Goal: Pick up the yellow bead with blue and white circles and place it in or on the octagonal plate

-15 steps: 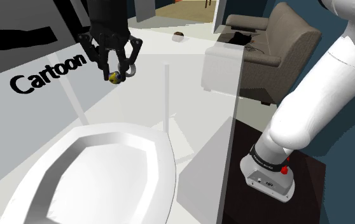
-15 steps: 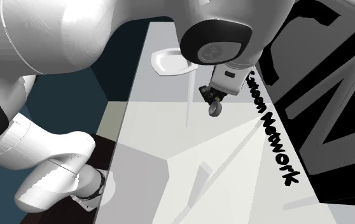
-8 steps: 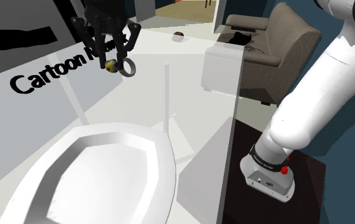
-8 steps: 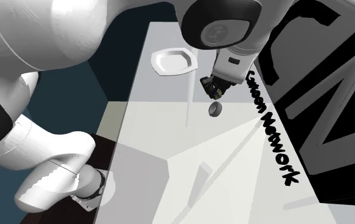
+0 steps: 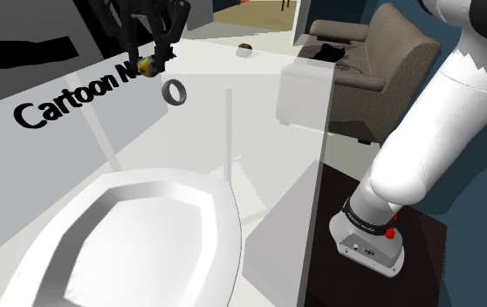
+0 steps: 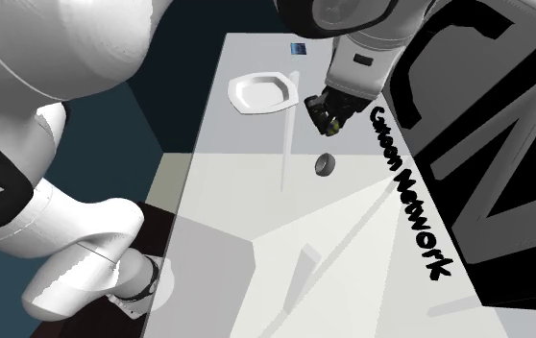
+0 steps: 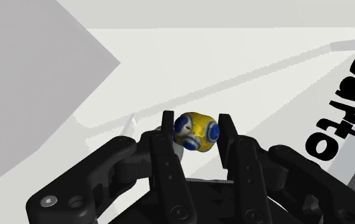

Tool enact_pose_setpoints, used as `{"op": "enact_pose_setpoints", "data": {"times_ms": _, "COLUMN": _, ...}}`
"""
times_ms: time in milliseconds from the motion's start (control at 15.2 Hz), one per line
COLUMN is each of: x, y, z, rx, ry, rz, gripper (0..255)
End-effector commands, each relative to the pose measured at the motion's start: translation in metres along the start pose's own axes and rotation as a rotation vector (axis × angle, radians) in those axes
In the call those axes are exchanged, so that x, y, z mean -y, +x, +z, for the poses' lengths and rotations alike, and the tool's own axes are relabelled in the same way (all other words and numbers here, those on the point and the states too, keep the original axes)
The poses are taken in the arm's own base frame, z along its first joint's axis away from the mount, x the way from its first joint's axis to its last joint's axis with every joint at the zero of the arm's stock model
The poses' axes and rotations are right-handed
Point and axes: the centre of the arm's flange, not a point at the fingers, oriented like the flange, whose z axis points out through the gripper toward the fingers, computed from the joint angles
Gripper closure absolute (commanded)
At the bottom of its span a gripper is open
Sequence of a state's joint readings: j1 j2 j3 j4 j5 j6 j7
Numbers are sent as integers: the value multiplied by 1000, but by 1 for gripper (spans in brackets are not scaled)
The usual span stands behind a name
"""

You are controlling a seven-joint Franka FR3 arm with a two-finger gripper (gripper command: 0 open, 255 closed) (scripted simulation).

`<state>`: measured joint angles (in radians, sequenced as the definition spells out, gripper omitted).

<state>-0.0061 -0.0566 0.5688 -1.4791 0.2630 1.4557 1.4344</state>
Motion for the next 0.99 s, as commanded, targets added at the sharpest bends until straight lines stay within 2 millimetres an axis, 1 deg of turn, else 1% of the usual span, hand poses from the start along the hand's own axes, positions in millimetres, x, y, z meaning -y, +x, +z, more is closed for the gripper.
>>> {"op": "enact_pose_setpoints", "data": {"times_ms": 0, "x": 1, "y": -2, "z": -12, "rx": 0, "ry": 0, "rz": 0, "gripper": 255}}
{"op": "enact_pose_setpoints", "data": {"times_ms": 66, "x": 2, "y": -3, "z": -17, "rx": 0, "ry": 0, "rz": 0, "gripper": 255}}
{"op": "enact_pose_setpoints", "data": {"times_ms": 924, "x": -31, "y": -169, "z": 12, "rx": 0, "ry": 0, "rz": 0, "gripper": 255}}
